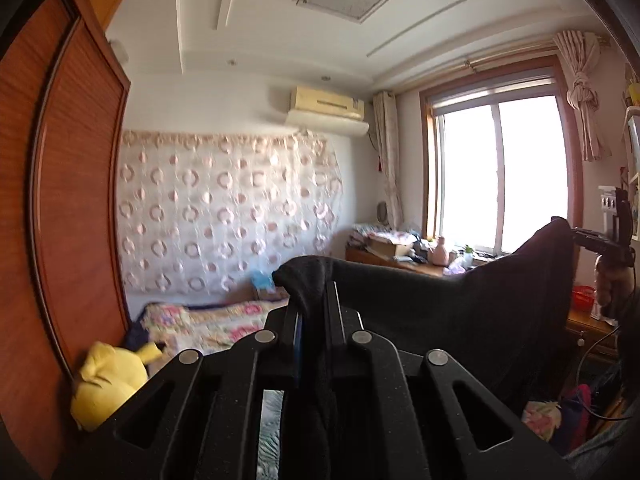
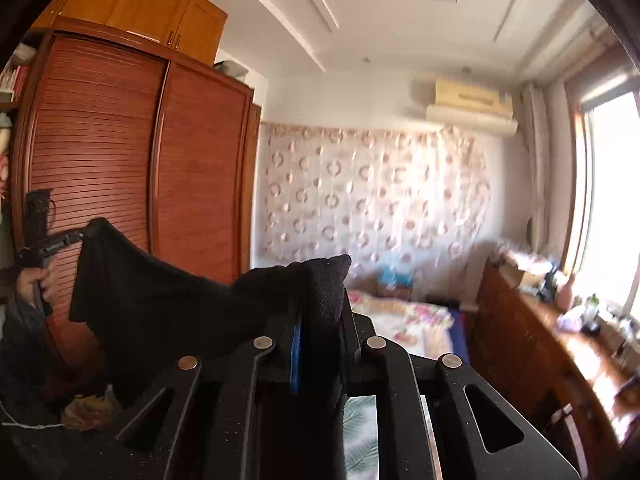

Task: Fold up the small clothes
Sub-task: 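Raise the black T-shirt high with both grippers, holding its edges, then lower the held T-shirt onto the bedspread beside the folded stack with both grippers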

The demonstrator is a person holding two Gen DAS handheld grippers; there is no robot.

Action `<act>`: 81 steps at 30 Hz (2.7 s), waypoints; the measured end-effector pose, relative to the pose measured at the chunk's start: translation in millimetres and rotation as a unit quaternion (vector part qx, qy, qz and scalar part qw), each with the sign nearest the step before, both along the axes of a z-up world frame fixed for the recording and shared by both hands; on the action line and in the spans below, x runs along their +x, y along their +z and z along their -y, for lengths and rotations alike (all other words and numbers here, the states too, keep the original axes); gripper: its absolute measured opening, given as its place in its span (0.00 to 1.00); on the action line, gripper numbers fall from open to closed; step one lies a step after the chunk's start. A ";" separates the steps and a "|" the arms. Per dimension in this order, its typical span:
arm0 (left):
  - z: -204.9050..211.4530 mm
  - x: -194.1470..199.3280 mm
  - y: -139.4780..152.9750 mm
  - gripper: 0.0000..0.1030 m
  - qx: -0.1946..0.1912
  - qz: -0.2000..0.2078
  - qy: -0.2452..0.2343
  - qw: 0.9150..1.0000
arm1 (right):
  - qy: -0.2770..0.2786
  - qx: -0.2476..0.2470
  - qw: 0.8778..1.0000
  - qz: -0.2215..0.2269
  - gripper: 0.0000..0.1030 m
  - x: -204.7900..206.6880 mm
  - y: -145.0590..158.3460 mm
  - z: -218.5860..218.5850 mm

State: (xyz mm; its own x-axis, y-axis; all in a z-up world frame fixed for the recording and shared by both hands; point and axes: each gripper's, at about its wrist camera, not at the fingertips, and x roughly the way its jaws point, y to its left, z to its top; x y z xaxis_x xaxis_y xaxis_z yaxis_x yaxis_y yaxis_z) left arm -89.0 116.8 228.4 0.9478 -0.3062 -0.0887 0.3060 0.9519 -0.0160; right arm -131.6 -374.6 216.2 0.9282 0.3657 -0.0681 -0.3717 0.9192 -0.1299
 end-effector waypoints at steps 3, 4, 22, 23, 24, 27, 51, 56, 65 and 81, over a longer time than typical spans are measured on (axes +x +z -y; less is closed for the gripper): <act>-2.0 -3.2 7.5 0.09 -0.002 0.016 0.005 1.000 | -0.010 -0.006 1.000 0.007 0.14 -10.0 2.8 -1.1; -3.4 -3.1 8.6 0.09 -0.001 0.020 0.006 1.000 | -0.012 -0.008 1.000 0.008 0.14 -13.2 0.9 -4.5; 0.9 2.4 18.1 0.09 0.010 0.030 0.017 0.999 | -0.035 -0.031 0.999 0.018 0.14 -6.1 -17.8 -42.6; 1.5 11.8 14.0 0.09 0.010 0.021 0.019 1.000 | -0.037 -0.032 0.999 0.014 0.14 0.6 -18.1 -43.6; 2.8 19.8 10.7 0.09 0.010 0.014 0.021 1.000 | -0.041 -0.036 0.998 0.010 0.14 8.3 -18.6 -44.8; 8.0 54.8 -4.7 0.09 0.015 -0.008 0.031 0.999 | -0.050 -0.046 0.998 -0.010 0.14 43.7 -22.3 -47.5; 54.8 358.7 -221.8 0.09 0.093 -0.263 0.077 0.957 | -0.069 -0.087 0.952 -0.286 0.14 482.9 -192.2 -65.0; 52.4 377.1 -234.7 0.10 0.096 -0.290 0.074 0.949 | -0.067 -0.075 0.946 -0.308 0.15 508.1 -203.1 -68.4; 48.2 355.6 -238.7 0.65 0.088 -0.316 0.058 0.943 | -0.084 -0.055 0.943 -0.317 0.42 479.4 -221.1 -64.8; 63.7 283.7 -277.2 0.58 0.119 -0.341 0.063 0.930 | -0.094 -0.039 0.929 -0.355 0.42 357.8 -257.9 -39.7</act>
State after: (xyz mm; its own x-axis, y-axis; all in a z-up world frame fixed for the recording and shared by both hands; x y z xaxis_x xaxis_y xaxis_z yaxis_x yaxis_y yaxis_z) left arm 194.6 53.0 -48.8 0.6728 -0.0909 -0.7342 0.1873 0.9810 0.0501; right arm 226.2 -334.9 -41.7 0.6856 0.1705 -0.7078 -0.2239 0.9744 0.0179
